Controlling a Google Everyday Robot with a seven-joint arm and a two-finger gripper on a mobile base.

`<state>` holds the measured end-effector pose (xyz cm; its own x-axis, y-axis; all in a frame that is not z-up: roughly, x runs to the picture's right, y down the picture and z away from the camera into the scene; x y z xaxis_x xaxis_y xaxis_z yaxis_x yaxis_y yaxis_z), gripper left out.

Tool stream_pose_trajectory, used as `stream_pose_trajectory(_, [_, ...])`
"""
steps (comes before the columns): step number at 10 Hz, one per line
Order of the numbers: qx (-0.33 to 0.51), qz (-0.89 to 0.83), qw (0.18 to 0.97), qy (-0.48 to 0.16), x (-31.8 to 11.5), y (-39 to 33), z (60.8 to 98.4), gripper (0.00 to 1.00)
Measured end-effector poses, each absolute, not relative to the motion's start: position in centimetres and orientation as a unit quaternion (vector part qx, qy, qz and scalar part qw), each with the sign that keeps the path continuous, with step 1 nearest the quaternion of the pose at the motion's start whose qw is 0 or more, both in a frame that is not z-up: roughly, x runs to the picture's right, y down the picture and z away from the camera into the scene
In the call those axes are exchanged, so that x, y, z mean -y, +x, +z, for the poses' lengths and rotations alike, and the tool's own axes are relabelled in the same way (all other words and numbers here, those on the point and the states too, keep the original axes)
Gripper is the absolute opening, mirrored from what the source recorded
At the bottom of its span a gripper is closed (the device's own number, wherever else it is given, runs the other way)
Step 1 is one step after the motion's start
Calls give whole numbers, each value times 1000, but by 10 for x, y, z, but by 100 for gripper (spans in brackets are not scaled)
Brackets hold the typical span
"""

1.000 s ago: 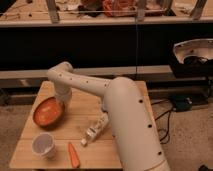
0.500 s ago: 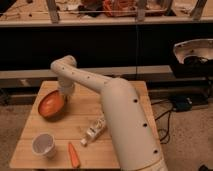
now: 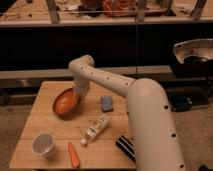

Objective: Drag the ceramic bowl in a circle

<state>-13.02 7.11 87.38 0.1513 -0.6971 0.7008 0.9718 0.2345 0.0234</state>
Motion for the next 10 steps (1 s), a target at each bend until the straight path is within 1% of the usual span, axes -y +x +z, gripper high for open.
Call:
stream_pose_trajectory(3, [303,-560,739,-223,-91,-110,860,0])
stream_pose_trajectory(5, [310,-565,734,-216,-120,-110,848,0])
stream_pose_trajectory(7, [320,-570,727,-211,-146,-117,838,0])
stream_pose_trajectory(8, [330,-575,720,-206,-169,-127,829,0])
stream_pose_trajectory(10, [342,-583,709,-201,-189,-148,820,0])
